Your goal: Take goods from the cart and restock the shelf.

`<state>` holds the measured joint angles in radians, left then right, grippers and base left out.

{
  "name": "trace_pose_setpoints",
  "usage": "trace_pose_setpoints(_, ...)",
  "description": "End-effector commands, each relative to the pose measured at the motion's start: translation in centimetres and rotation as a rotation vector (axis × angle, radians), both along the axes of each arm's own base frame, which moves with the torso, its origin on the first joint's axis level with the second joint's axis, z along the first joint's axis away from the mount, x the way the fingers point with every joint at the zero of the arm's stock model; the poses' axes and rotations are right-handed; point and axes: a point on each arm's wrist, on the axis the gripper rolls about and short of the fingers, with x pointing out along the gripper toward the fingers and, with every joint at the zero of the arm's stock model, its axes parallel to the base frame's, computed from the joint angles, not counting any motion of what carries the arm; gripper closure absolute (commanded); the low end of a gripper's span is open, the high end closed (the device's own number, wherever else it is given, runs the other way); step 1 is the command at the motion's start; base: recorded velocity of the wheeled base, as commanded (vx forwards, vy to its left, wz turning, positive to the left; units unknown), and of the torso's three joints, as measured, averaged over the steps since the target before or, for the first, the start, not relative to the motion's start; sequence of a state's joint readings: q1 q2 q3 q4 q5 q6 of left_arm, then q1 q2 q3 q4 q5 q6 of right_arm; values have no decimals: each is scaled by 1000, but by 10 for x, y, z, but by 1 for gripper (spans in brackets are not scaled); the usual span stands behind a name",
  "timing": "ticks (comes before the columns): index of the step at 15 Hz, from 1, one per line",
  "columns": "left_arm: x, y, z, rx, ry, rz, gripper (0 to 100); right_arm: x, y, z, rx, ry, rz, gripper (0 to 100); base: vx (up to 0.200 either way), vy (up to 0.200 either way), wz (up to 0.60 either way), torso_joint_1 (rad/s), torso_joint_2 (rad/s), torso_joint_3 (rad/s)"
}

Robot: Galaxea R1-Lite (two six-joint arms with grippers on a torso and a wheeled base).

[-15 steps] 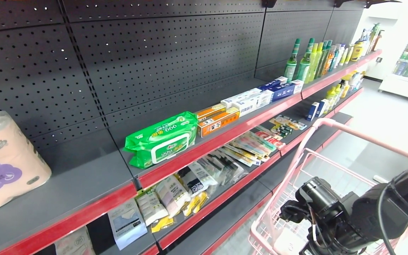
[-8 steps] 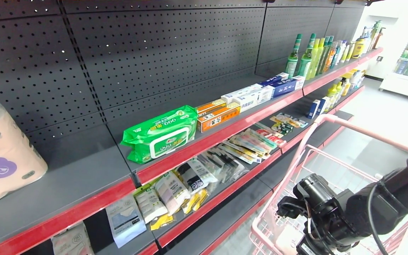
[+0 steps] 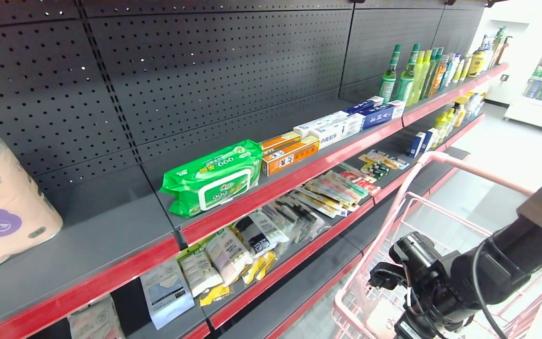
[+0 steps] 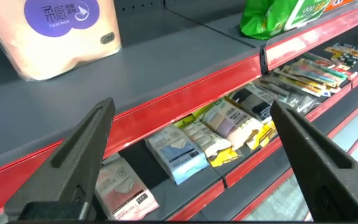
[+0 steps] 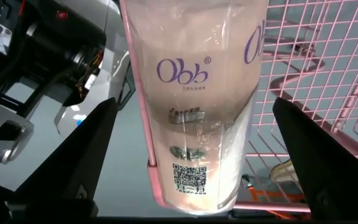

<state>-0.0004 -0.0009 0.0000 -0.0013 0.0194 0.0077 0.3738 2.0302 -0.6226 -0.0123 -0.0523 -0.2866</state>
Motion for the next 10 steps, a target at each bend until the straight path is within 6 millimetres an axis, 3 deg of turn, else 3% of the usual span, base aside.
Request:
trace_pose_setpoints(1,0,0,0,0,1,1,0,9,5,-10,4,-5,6,0,0,0,0,0,0,0)
trace_pose_setpoints(6,0,0,0,0,1,1,0,14,5,-23,0,5,-1,0,0,0,0,0,0,0)
trace_pose_setpoints(10,0,0,0,2,1,1,0,24,-8,-24,-3,-11,-14,0,0,0,0,0,0,0)
